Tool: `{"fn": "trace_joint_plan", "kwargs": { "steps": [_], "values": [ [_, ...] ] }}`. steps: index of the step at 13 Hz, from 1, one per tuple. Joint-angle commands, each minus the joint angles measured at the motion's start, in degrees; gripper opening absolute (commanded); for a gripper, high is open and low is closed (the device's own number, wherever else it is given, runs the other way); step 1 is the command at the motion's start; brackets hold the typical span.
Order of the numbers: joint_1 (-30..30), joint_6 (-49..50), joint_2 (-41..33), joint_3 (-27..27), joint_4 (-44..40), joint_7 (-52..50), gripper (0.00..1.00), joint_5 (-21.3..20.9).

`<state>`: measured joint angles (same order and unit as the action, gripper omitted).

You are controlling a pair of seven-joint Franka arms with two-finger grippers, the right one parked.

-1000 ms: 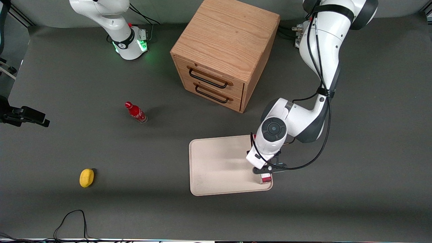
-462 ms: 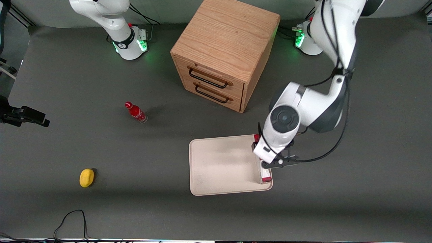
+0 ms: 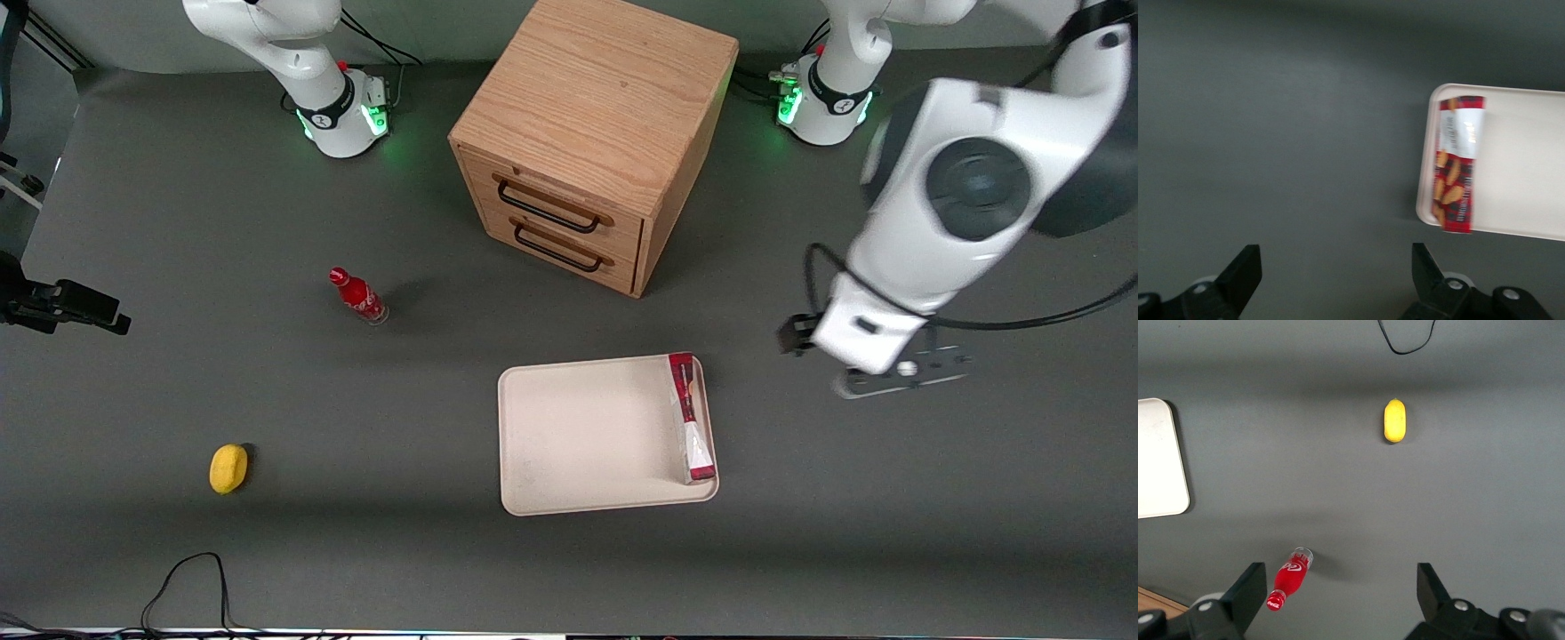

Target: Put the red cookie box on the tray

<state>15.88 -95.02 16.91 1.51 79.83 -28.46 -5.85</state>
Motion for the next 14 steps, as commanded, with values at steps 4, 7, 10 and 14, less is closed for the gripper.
{"fn": "trace_joint_plan", "kwargs": {
  "steps": [4, 7, 10, 14],
  "values": [
    [-6.9, -6.5, -10.0, 0.4, 14.5, 7.4, 1.00, 1.6],
    [-10.7, -12.2, -14.1, 0.3, 21.5, 11.0, 1.00, 2.2],
    [-13.1, -12.9, -14.1, 0.2, 21.2, 14.1, 1.00, 3.4],
    [-14.1, -7.5, -14.0, -2.6, 16.3, 16.8, 1.00, 5.4]
  ]
}}
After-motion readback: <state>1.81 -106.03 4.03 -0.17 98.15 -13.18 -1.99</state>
